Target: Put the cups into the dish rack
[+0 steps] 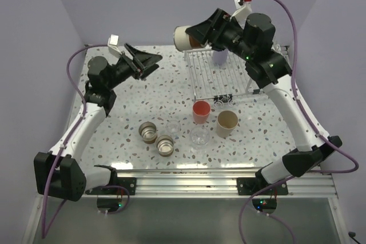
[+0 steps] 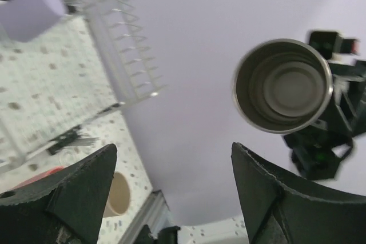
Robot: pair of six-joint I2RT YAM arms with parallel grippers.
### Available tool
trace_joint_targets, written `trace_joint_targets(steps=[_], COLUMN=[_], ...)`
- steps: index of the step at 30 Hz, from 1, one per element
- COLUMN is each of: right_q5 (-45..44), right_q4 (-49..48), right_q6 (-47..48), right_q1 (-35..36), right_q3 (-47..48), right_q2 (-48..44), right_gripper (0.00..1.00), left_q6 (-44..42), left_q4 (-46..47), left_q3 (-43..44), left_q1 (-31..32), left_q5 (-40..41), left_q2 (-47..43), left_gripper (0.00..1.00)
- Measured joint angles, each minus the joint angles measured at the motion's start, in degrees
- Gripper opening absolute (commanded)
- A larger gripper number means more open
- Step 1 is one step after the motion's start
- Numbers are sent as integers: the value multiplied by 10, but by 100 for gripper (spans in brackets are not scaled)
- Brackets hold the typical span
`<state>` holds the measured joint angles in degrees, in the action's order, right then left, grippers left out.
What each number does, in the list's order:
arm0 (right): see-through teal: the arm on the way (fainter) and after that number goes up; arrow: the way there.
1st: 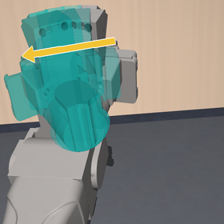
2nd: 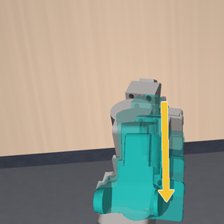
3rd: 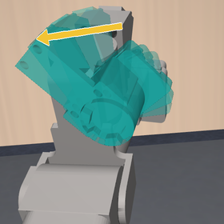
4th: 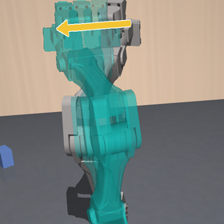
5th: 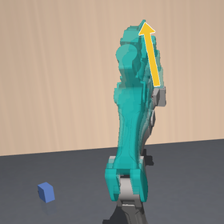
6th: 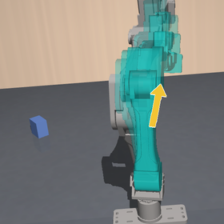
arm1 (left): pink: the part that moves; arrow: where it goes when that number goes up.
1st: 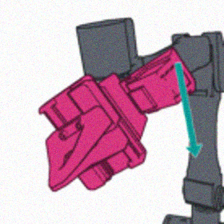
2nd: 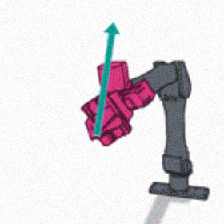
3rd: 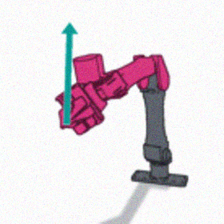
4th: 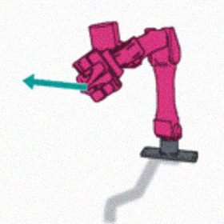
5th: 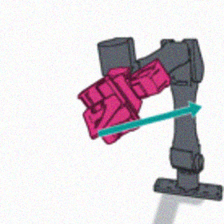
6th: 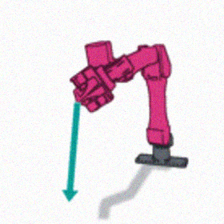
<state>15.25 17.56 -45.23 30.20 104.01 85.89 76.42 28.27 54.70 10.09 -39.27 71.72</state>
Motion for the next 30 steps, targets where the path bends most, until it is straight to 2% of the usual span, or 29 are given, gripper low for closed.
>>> trace_joint_targets(steps=[5, 9, 12, 16, 21, 30], right_q5=[-117, -226, -309, -388, -443, -479], right_q4=[95, 166, 216, 255, 288, 327], right_q6=[87, 141, 178, 224, 251, 263], right_q1=[-14, -14, -14, -19, -35, -76], right_q3=[38, 54, 92, 130, 189, 322], right_q2=[6, 47, 118, 214, 310, 445], right_gripper=[0, 0, 0, 0, 0, 0], left_q6=[-127, -193, -231, -266, -298, -351], left_q4=[-289, -438, -514, -570, -610, -654], left_q3=[68, 71, 71, 71, 80, 110], left_q1=[-18, -33, -33, -33, -33, -33], left_q5=[86, 131, 154, 175, 190, 219], left_q2=[-9, -20, -40, -72, -85, -77], left_gripper=[79, 79, 79, 79, 79, 79])
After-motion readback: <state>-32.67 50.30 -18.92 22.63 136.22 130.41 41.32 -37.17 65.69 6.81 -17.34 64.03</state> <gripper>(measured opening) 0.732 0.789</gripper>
